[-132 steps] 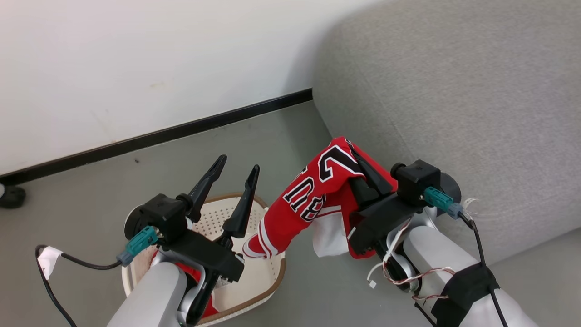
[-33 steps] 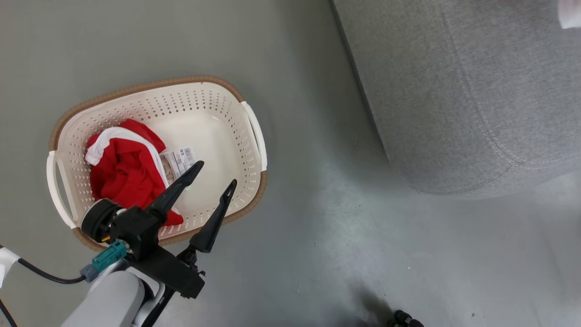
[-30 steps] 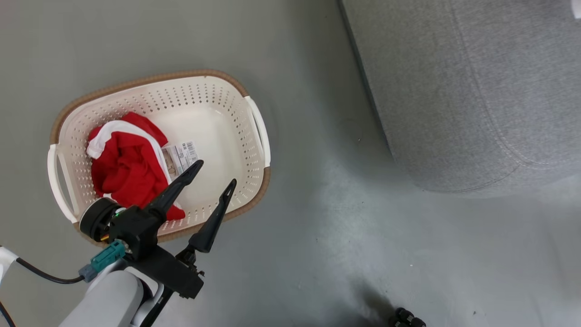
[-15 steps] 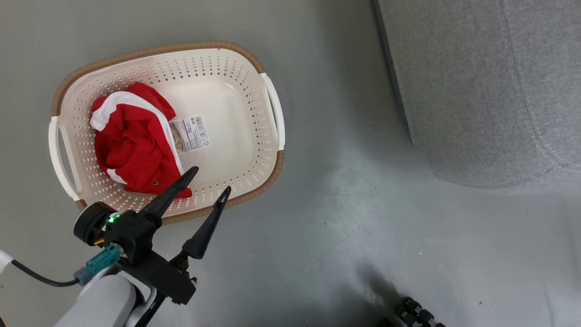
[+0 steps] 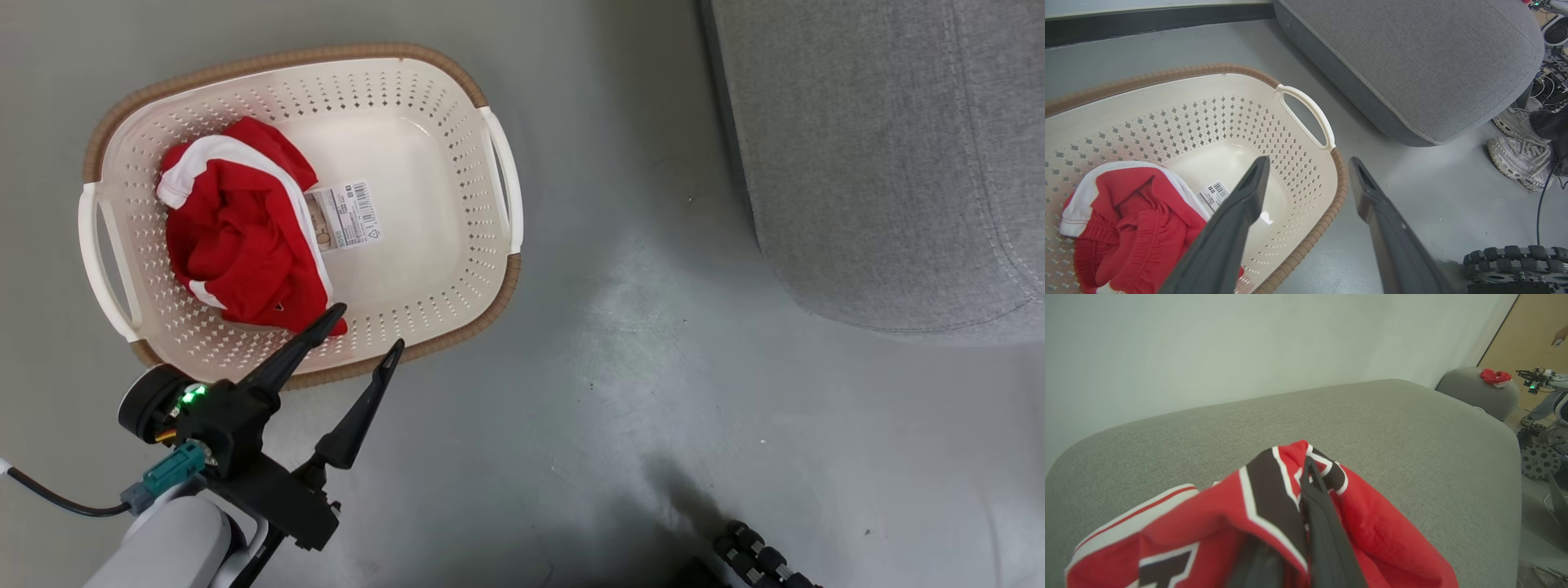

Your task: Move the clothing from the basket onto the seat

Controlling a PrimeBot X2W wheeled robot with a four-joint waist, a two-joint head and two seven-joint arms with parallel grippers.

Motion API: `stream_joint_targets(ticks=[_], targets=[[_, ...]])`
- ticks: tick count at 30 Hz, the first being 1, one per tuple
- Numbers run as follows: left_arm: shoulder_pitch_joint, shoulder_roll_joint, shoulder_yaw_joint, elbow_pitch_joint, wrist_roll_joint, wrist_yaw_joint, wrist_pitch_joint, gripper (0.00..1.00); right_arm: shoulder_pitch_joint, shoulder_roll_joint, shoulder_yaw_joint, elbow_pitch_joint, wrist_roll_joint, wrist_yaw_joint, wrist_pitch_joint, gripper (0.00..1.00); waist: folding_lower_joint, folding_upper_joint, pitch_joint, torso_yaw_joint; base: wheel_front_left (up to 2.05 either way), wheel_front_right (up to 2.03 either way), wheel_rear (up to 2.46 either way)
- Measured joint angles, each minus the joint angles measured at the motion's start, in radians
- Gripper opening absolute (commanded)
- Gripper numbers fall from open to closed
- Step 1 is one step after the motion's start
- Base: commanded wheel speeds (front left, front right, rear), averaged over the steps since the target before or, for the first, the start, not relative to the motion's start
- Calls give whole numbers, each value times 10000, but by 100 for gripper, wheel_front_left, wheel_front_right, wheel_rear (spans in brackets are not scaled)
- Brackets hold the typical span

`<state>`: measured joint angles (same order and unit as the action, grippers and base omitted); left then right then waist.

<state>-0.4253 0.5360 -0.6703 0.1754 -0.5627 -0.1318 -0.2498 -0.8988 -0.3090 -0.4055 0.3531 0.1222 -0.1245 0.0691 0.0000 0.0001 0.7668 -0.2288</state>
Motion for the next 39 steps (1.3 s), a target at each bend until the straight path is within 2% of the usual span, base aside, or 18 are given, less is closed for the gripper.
stream_joint_targets(ticks=[4,9,19,24,28,34,36,37,39], targets=[[-23,25,-50,-12,-56,0,0,100,-369,81,-79,203,314,0,-182,0,0,0,87,74,0,0,0],[-88,31,-130,-21,-67,0,0,100,-1149,-385,-339,119,297,0,-1080,0,0,0,254,202,0,0,0],[-88,52,-217,35,-84,0,0,100,-1737,4,-1862,876,-303,0,-2086,0,0,-1,377,368,0,0,0],[-88,48,-263,100,-163,0,0,100,-1735,311,-1469,1824,268,17,-1739,0,0,-3,370,410,0,0,0],[-100,29,-314,151,-171,0,0,100,-1733,767,-1089,2577,481,230,-1331,0,1,-2,354,451,0,0,0],[-252,-109,-353,303,-378,0,0,100,-1483,863,-882,2882,412,336,-1547,0,0,-2,223,531,0,0,0],[-248,-109,-345,376,-451,0,0,100,-1269,988,-780,2836,268,355,-1733,83,0,-2,136,551,0,0,0],[-245,-115,-345,412,-466,0,0,100,-1200,1028,-736,2853,236,378,-1793,100,0,-2,89,556,0,0,0],[-240,-178,-353,481,-466,0,0,100,-1125,1014,-690,2936,146,468,-1935,100,0,-2,-14,561,0,0,0]])
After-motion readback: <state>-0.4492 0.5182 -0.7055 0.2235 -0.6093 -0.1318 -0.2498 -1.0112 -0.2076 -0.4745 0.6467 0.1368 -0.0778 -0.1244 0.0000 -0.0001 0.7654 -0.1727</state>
